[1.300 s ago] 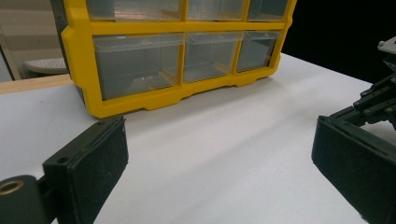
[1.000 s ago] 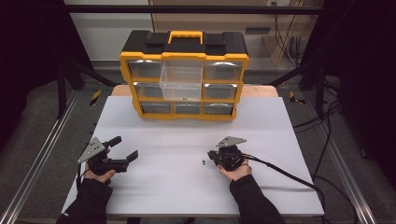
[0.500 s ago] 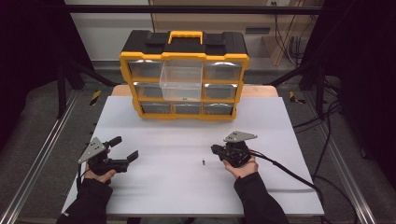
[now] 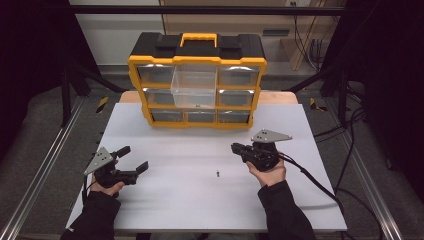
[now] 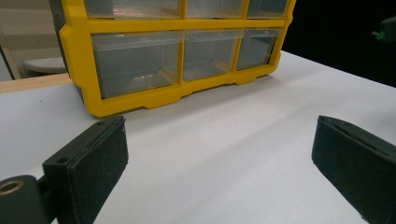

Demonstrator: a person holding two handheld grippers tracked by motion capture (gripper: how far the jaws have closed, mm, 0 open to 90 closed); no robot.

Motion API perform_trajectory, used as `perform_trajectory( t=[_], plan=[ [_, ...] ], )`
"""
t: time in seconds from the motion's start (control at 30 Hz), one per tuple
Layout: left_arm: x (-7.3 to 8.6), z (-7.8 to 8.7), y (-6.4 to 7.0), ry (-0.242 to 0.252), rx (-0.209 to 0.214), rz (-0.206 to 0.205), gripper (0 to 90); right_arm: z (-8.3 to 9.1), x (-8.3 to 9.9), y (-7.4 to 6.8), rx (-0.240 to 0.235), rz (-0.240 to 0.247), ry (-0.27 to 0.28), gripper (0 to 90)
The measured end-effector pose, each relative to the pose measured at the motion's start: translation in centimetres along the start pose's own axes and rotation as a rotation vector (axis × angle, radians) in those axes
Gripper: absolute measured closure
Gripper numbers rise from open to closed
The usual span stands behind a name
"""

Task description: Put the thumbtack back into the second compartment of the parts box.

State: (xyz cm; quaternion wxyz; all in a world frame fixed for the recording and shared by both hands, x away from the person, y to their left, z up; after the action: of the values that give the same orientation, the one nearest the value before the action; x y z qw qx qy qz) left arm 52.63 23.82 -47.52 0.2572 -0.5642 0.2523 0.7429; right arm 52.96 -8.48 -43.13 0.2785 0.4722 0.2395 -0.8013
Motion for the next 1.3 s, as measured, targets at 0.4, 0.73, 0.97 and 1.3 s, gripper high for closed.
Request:
perform_trajectory(
  t=[0.4,0.73,0.97,1.3],
  plan=[
    [0.0,0.0,0.0,-0.002,0.0,-0.001,3.2,1.4,-4.3,-0.5,-0.011,0.026,0.056,85.1],
    [0.0,0.0,0.0,-0.003,0.0,-0.002,3.2,2.1,-7.6,-1.3,-0.015,0.061,0.083,85.1],
    [0.0,0.0,0.0,-0.003,-0.001,-0.003,3.2,2.5,-9.5,-1.5,-0.011,0.077,0.1,85.1],
    [0.0,0.0,0.0,-0.002,-0.001,-0.004,3.2,3.6,-13.2,-1.9,0.0,0.107,0.144,85.2]
  ],
)
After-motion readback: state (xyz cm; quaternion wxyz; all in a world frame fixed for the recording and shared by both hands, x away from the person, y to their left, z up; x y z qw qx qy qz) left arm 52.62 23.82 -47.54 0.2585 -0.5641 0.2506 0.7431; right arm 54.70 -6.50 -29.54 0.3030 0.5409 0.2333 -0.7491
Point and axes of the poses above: each handheld gripper's, and its own axes: z roughly backward along the jaws, x roughly out of its underside, y roughly to its right, the point moved 10 cm from there along -z, roughly forward along the jaws, and after that the axes turned 1 degree about x, right-handed, at the moved point
